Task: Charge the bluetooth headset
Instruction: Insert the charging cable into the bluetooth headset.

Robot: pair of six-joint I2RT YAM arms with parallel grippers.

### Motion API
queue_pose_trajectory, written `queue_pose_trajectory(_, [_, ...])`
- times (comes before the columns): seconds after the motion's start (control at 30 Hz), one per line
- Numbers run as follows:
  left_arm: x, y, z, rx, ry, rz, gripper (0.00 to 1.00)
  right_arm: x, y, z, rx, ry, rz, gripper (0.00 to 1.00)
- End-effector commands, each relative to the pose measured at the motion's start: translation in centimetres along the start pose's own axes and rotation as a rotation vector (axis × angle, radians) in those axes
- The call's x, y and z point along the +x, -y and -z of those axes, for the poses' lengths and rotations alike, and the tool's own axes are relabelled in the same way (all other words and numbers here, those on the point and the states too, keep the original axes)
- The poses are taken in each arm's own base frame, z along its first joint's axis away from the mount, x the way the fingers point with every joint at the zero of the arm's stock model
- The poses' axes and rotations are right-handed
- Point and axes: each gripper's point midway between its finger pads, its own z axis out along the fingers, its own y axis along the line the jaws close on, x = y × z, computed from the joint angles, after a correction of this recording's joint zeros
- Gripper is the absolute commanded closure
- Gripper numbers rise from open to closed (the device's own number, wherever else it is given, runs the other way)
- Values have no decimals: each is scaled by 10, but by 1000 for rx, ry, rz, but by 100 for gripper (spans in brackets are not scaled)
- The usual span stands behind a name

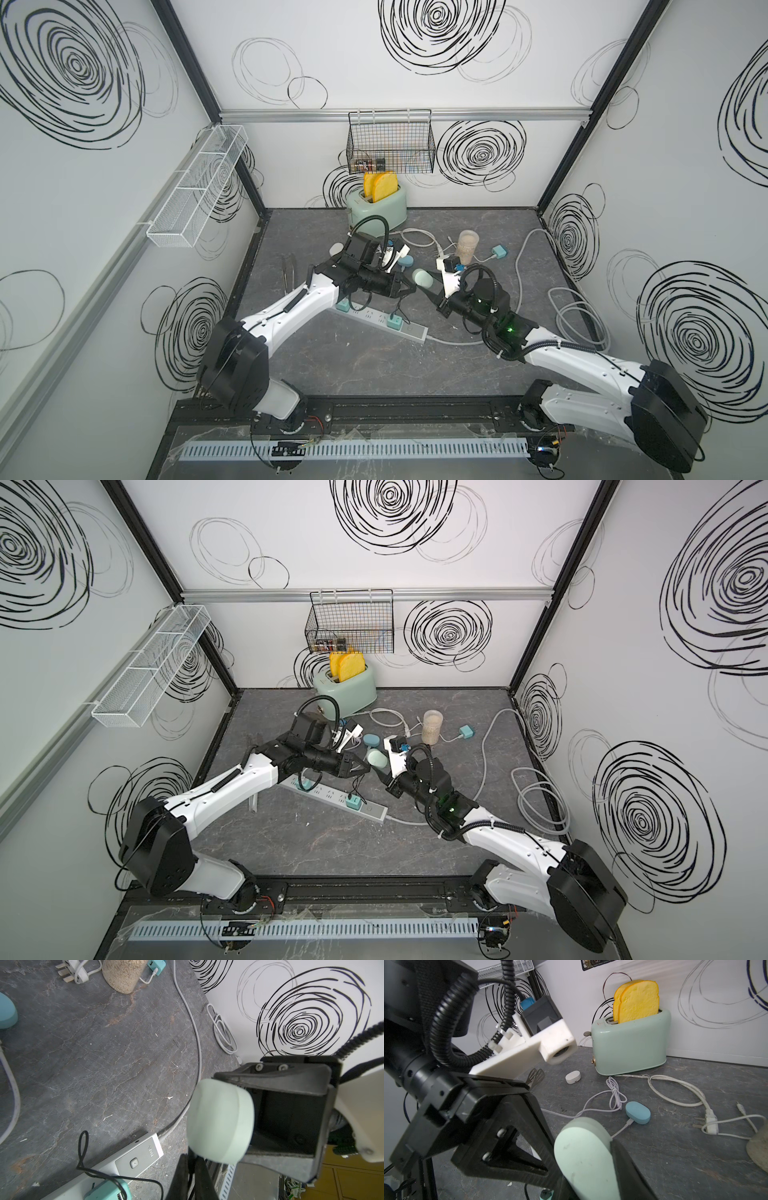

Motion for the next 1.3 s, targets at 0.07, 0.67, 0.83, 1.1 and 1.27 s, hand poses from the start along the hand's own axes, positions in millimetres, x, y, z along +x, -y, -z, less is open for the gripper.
queue_pose_trajectory(0.07, [-90, 34, 28, 33, 333, -229, 100, 17, -105, 13, -458, -29, -25, 87])
queue_pose_trajectory(0.67, [-92, 19, 29, 13, 345, -179, 90, 31, -41, -15, -104, -211, -168, 87])
queue_pose_trajectory(0.83, [-92, 13, 31, 12, 349, -141, 75, 29, -18, -16, -33, -191, -276, 88])
queue_pose_trajectory(1.1, [-91, 9, 37, 1, 341, -140, 51, 33, -2, -17, -9, -195, -343, 88])
queue_pose_trajectory(1.27, [-78, 2, 39, -36, 315, -181, 47, 30, 13, -14, 1, -176, -392, 88])
